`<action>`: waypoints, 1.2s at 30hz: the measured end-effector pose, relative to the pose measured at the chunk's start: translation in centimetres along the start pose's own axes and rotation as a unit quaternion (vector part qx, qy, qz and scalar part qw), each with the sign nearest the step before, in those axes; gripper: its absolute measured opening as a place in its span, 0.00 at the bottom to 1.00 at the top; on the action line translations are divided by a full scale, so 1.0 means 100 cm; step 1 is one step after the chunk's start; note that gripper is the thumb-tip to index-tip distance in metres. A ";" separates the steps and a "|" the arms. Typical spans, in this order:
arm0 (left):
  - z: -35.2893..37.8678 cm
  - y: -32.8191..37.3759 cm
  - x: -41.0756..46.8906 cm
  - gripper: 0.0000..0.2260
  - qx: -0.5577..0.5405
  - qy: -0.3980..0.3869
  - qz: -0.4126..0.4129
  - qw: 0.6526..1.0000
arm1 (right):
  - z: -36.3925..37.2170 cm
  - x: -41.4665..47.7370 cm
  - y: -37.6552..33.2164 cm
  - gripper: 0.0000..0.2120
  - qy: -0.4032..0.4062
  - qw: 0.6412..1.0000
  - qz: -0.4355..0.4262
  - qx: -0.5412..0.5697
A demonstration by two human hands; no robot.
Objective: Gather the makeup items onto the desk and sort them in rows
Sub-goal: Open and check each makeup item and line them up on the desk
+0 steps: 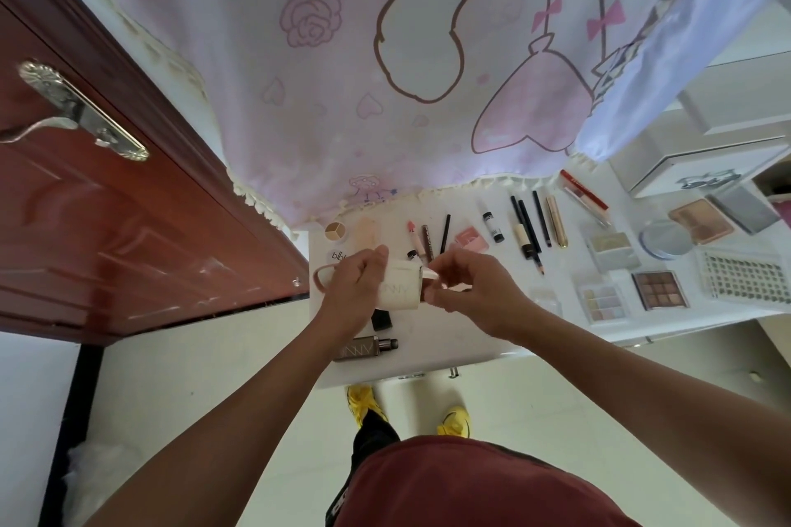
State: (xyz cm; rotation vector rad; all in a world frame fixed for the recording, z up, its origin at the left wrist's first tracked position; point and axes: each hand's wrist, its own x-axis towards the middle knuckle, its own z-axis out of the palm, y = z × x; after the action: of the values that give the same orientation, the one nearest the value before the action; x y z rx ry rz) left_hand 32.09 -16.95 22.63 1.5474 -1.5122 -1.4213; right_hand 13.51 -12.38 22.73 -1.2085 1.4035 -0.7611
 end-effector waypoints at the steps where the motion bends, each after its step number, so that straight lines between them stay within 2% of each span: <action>1: -0.001 0.000 0.000 0.17 0.002 0.000 -0.002 1.000 | 0.001 -0.001 -0.002 0.07 -0.011 1.000 0.012 0.020; 2: -0.001 0.000 0.001 0.17 0.006 -0.001 -0.001 1.000 | 0.002 -0.002 -0.006 0.07 -0.031 0.996 0.044 0.066; 5: -0.002 0.002 0.000 0.17 0.016 -0.007 0.012 1.000 | 0.003 -0.002 -0.014 0.18 -0.071 0.958 0.184 0.208; 7: -0.003 0.002 -0.001 0.17 0.018 -0.005 0.018 1.000 | 0.001 0.000 -0.015 0.19 -0.077 0.941 0.213 0.253; 10: -0.006 0.000 -0.002 0.17 0.015 -0.005 0.014 1.000 | -0.002 0.001 -0.014 0.16 -0.094 0.934 0.181 0.294; 15: -0.008 -0.004 -0.005 0.17 0.012 -0.002 0.006 1.000 | 0.003 -0.001 -0.014 0.24 -0.077 0.967 0.133 0.204; 17: -0.008 -0.004 -0.005 0.17 0.005 -0.003 0.003 1.000 | 0.007 -0.001 -0.013 0.25 -0.075 0.967 0.129 0.206; 22: -0.010 -0.005 -0.007 0.17 -0.002 0.000 0.003 1.000 | 0.006 -0.004 -0.014 0.14 -0.102 0.952 0.160 0.239; 25: -0.008 -0.005 -0.008 0.17 -0.004 0.005 -0.002 1.000 | 0.004 -0.006 -0.012 0.13 -0.079 0.964 0.147 0.207; 28: -0.007 -0.007 -0.008 0.17 -0.013 0.011 -0.010 1.000 | 0.002 -0.006 -0.012 0.17 -0.064 0.960 0.142 0.232; 33: -0.005 -0.007 -0.008 0.21 -0.022 0.007 -0.012 1.000 | 0.001 -0.009 -0.012 0.08 -0.052 0.939 0.145 0.306; 36: -0.003 -0.009 -0.008 0.23 -0.030 0.006 -0.022 0.999 | 0.003 -0.007 -0.009 0.16 -0.016 0.947 0.146 0.285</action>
State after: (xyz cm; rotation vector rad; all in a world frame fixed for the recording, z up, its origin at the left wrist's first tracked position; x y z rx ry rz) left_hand 32.78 -16.13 22.15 1.5602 -1.4233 -1.4661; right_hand 13.95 -11.93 23.74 -0.5477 1.1833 -0.8534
